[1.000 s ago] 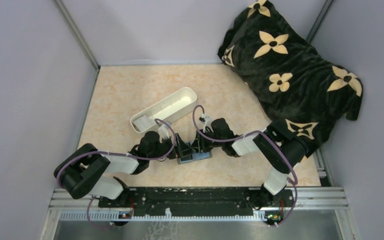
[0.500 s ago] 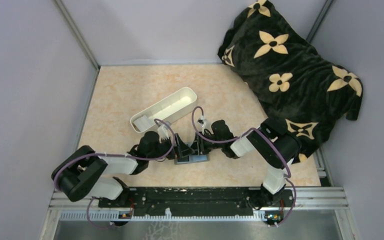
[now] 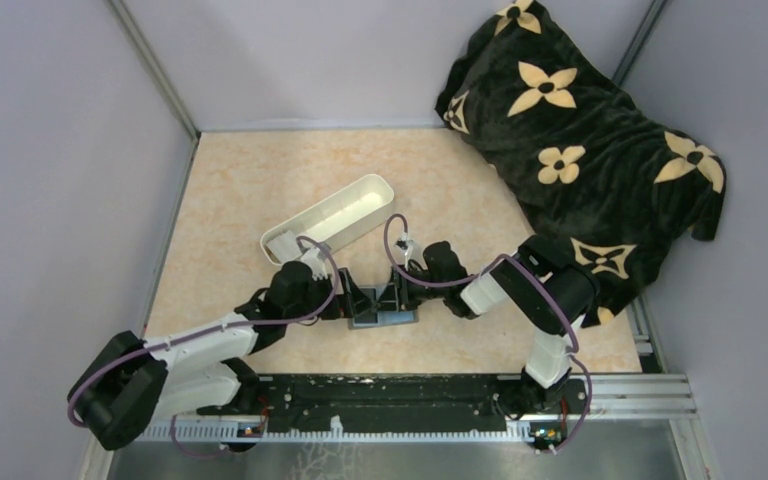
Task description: Take the credit cards out of the card holder
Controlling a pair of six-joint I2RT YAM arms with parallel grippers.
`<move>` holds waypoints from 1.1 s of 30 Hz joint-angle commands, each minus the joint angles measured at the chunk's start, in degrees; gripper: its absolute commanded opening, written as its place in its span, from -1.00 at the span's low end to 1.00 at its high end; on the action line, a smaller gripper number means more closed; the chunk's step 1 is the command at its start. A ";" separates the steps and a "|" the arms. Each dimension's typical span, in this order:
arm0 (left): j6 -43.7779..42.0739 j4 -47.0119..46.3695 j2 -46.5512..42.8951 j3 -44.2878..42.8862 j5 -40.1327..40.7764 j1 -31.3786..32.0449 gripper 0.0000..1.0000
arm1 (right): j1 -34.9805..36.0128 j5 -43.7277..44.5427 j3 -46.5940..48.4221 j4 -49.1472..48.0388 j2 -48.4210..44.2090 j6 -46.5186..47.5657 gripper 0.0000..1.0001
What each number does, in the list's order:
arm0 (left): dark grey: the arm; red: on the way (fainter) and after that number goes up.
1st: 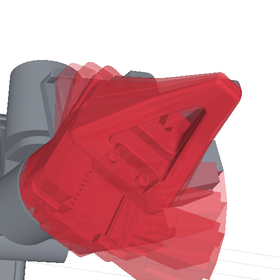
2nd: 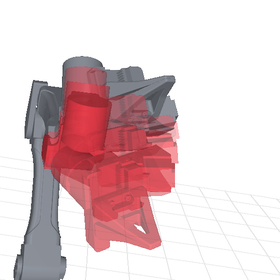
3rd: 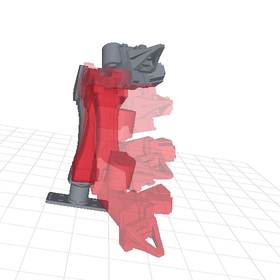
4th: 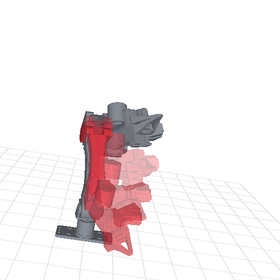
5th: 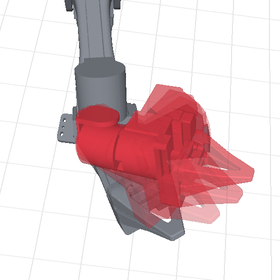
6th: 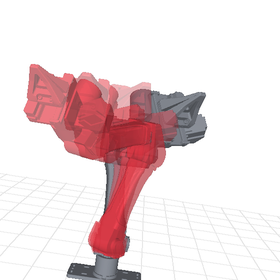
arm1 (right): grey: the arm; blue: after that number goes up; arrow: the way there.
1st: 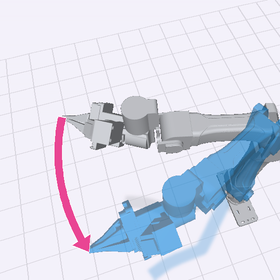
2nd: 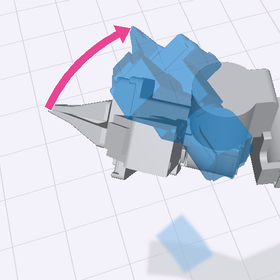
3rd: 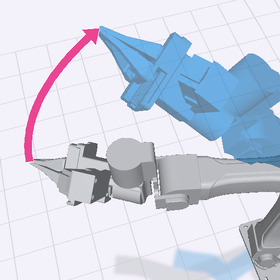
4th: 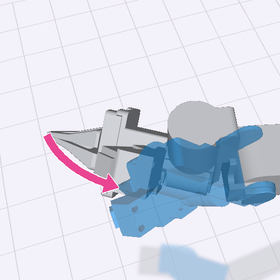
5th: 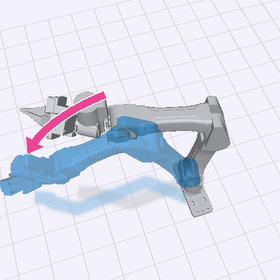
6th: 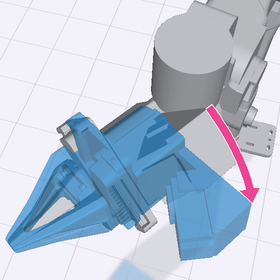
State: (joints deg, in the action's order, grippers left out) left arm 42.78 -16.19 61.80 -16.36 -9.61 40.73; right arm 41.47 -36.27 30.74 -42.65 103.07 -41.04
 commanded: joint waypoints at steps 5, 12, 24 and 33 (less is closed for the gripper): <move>0.48 -4.97 7.31 0.80 -3.01 -0.17 0.99 | 0.19 0.67 -0.04 -0.41 1.09 0.56 -0.41; 0.59 -5.69 9.45 0.89 -3.81 -0.21 0.99 | 0.10 1.62 -0.41 1.09 -0.66 0.86 -0.41; -2.31 3.11 -1.20 -0.49 0.67 -0.80 0.99 | 0.05 3.22 1.85 7.83 -6.95 2.85 -0.41; -0.56 -5.57 -2.36 2.44 -5.32 -0.92 0.98 | 0.01 4.19 2.65 10.03 -7.85 3.34 -0.41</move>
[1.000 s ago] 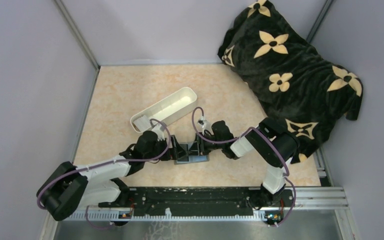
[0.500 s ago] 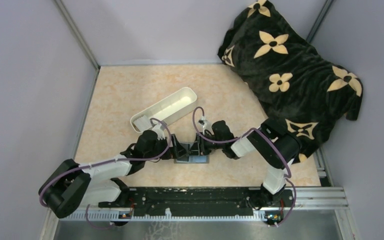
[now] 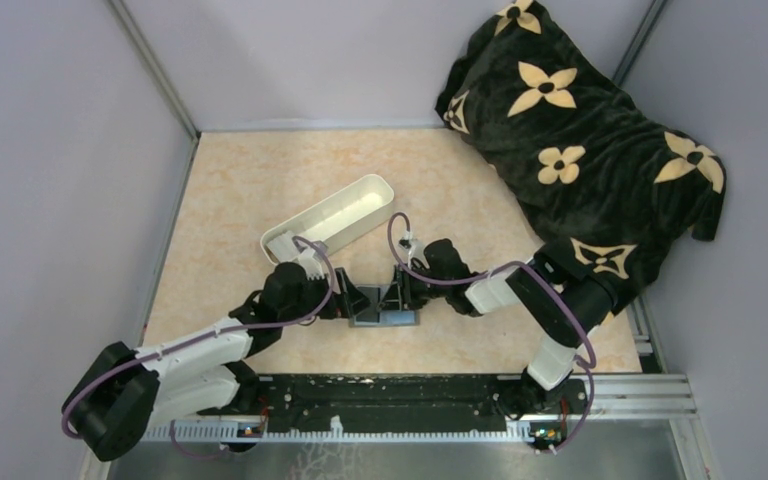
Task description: Take the credit cards out of the card holder
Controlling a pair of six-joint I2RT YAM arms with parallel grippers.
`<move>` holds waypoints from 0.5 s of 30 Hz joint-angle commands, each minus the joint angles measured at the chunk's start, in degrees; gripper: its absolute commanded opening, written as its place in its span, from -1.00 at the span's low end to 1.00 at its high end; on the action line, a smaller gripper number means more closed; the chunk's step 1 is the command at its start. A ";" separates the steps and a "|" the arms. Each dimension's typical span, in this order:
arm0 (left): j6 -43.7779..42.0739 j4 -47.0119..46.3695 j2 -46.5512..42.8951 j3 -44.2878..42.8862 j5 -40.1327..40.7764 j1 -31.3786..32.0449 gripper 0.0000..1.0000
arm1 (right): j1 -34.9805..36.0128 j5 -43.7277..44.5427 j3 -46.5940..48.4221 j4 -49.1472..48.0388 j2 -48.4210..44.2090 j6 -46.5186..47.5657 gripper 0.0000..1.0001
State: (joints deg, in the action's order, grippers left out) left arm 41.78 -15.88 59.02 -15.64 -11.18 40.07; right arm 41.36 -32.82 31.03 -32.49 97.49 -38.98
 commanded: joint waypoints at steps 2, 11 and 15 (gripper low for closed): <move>1.62 -10.19 2.66 2.85 -6.57 -0.33 0.97 | 0.06 0.82 2.37 0.01 -2.26 1.23 -0.41; 4.85 -24.62 12.68 5.88 -12.44 -0.44 0.96 | 0.01 1.44 2.22 1.12 -4.44 1.53 -0.41; 4.37 -24.64 14.68 5.72 -12.13 -0.44 0.95 | 0.03 1.47 2.11 1.37 -4.64 1.56 -0.41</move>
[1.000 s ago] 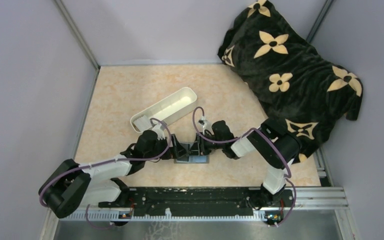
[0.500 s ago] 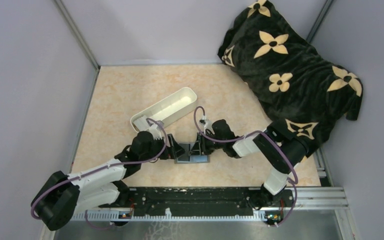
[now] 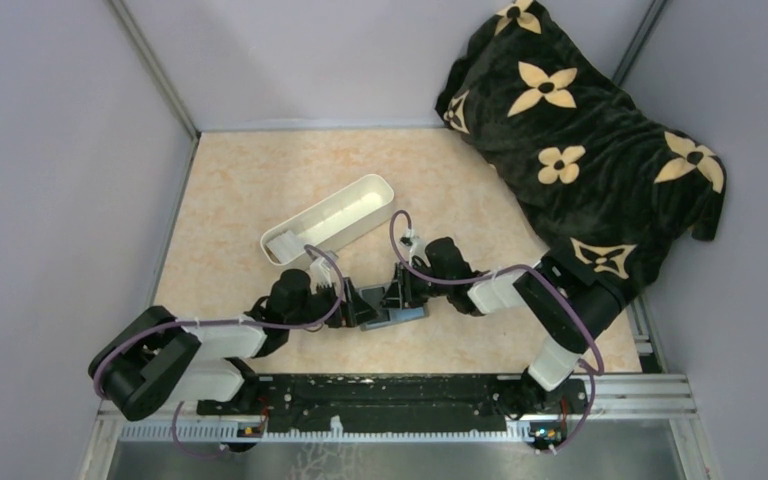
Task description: Take the credit cards out of the card holder
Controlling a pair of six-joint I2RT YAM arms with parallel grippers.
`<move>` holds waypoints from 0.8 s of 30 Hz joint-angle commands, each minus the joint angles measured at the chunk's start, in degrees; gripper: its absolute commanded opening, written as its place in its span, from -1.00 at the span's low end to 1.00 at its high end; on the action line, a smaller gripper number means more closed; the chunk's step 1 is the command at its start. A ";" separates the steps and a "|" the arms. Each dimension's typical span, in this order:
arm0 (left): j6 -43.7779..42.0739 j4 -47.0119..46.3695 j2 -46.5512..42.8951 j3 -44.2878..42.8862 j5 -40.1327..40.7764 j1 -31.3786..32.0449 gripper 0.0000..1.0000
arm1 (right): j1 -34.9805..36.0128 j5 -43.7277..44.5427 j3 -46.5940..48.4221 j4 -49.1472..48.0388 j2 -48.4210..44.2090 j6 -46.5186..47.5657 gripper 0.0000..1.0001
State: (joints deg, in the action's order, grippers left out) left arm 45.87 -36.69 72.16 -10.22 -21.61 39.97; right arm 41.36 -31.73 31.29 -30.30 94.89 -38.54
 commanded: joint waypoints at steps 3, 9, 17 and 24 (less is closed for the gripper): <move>0.18 -3.83 2.47 0.33 -1.69 -0.33 0.95 | -0.05 0.91 1.88 -0.39 -2.44 1.26 -0.41; 0.09 -2.18 -0.25 0.33 -1.93 -0.53 0.94 | -0.53 1.54 2.02 1.10 -4.58 1.44 -0.40; 0.52 -1.32 -5.27 0.62 -2.27 -1.47 0.94 | -1.22 1.30 2.19 2.60 -6.47 1.91 -0.41; 0.40 -3.08 -2.77 -0.32 -3.30 -1.48 0.94 | -1.63 1.31 1.52 2.68 -6.94 2.02 -0.40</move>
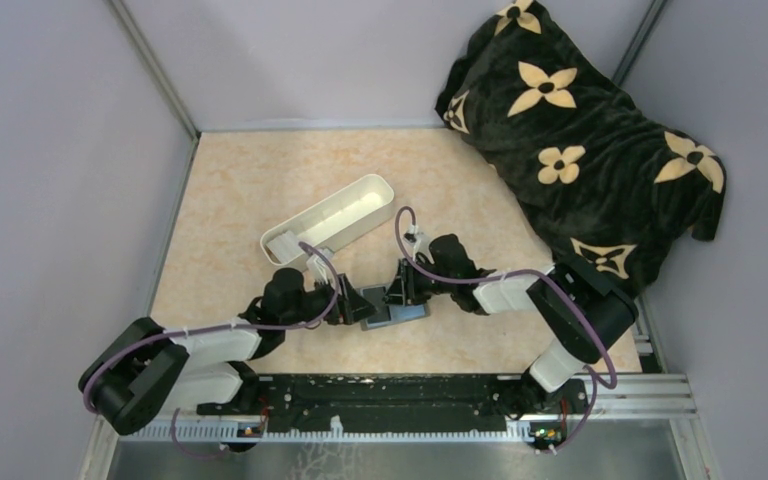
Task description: Take the credit cards out of the card holder
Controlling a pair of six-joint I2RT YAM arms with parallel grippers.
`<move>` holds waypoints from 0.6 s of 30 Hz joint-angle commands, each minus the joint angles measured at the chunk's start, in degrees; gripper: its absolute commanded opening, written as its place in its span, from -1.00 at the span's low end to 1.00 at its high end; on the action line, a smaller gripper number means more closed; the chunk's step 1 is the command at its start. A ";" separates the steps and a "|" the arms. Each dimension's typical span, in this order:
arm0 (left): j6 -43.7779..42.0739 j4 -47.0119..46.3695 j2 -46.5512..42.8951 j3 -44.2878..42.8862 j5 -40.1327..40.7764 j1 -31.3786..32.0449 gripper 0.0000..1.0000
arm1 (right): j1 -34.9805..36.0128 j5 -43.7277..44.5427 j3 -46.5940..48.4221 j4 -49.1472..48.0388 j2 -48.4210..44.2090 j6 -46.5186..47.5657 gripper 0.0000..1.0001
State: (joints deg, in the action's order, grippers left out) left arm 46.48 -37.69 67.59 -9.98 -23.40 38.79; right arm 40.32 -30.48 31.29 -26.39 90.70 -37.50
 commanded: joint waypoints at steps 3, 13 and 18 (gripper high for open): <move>0.10 -4.47 4.69 -1.31 -2.47 -0.37 0.94 | -0.80 0.23 1.29 -0.89 -3.27 1.06 -0.40; 0.93 -9.68 11.50 -1.42 -4.02 -0.35 0.93 | -1.76 0.49 0.31 0.20 -4.60 1.58 -0.41; 1.05 -9.81 11.59 -0.97 -4.07 -0.38 0.93 | -1.99 0.93 0.09 -0.02 -3.92 1.64 -0.41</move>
State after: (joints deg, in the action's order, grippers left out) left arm 47.16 -45.08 78.89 -10.59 -26.44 38.74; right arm 38.96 -30.02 31.16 -24.99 88.18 -37.04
